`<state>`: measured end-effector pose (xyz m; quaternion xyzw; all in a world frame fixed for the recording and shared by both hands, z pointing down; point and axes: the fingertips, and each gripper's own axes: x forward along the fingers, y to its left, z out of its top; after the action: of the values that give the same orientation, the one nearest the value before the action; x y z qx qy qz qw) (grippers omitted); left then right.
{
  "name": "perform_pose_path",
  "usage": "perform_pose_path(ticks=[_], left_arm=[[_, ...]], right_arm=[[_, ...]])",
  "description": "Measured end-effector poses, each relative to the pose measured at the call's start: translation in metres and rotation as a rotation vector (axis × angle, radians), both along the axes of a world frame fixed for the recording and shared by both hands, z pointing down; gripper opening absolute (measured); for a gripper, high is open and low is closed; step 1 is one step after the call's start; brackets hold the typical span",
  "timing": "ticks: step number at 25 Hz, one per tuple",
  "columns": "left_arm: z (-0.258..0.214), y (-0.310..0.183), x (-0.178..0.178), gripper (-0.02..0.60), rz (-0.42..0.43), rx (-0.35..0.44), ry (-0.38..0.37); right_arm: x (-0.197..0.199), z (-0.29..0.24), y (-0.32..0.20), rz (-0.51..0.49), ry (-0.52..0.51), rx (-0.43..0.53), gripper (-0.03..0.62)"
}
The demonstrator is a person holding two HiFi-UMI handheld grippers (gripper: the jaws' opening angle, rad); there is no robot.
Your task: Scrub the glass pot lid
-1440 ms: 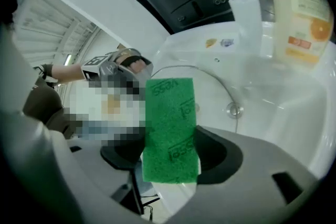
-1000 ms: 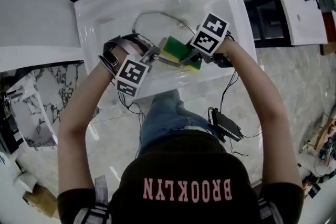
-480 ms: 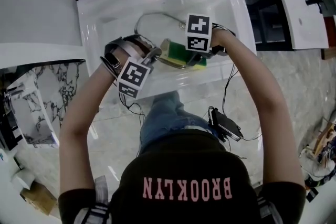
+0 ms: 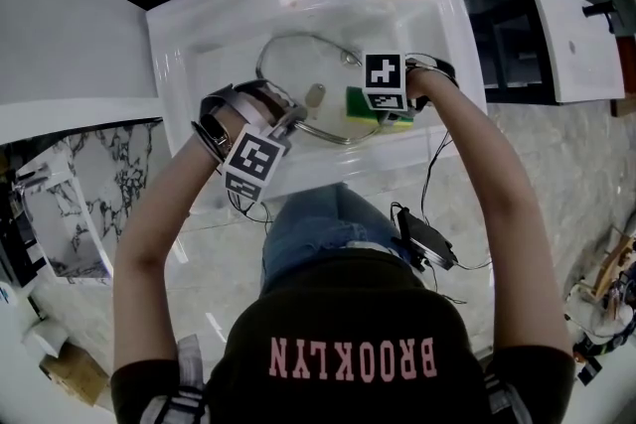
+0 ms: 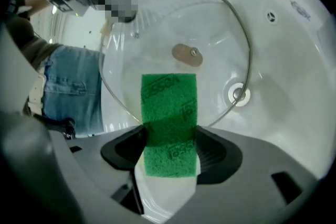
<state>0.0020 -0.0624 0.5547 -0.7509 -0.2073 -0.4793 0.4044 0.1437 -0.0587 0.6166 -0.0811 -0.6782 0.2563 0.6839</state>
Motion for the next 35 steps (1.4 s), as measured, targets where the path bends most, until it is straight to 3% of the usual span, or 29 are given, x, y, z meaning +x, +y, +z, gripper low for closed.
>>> perform_pose_path(ticks=[2, 6, 13, 17, 20, 22, 25, 30, 35], left_arm=[[0.000, 0.000, -0.001, 0.029, 0.004, -0.006, 0.001], [-0.001, 0.001, -0.001, 0.029, 0.006, -0.011, 0.004], [-0.001, -0.001, 0.000, 0.029, -0.008, -0.010, 0.013], [-0.001, -0.001, 0.000, 0.029, -0.014, -0.005, 0.017], [0.000, -0.001, 0.000, 0.029, -0.010, -0.003, 0.018], [0.000, -0.002, 0.000, 0.029, -0.010, -0.001, 0.018], [0.000, -0.002, -0.001, 0.029, -0.015, 0.008, 0.021], [0.000, -0.002, 0.000, 0.029, -0.027, 0.010, 0.031], [-0.001, -0.002, -0.001, 0.029, -0.030, 0.010, 0.029]], right_arm=[[0.012, 0.010, -0.002, -0.018, 0.033, 0.010, 0.282], [0.021, 0.023, -0.007, 0.060, 0.016, 0.015, 0.282], [0.039, 0.048, -0.033, 0.115, 0.066, 0.126, 0.282], [0.050, 0.059, -0.053, 0.128, 0.116, 0.239, 0.282], [0.052, 0.056, -0.061, 0.196, 0.106, 0.270, 0.282], [0.045, 0.041, -0.066, 0.267, 0.050, 0.290, 0.282], [0.019, 0.003, -0.068, 0.418, -0.110, 0.277, 0.282], [-0.027, -0.048, -0.062, 0.655, -0.359, 0.190, 0.284], [-0.068, -0.073, -0.049, 0.768, -0.494, 0.039, 0.287]])
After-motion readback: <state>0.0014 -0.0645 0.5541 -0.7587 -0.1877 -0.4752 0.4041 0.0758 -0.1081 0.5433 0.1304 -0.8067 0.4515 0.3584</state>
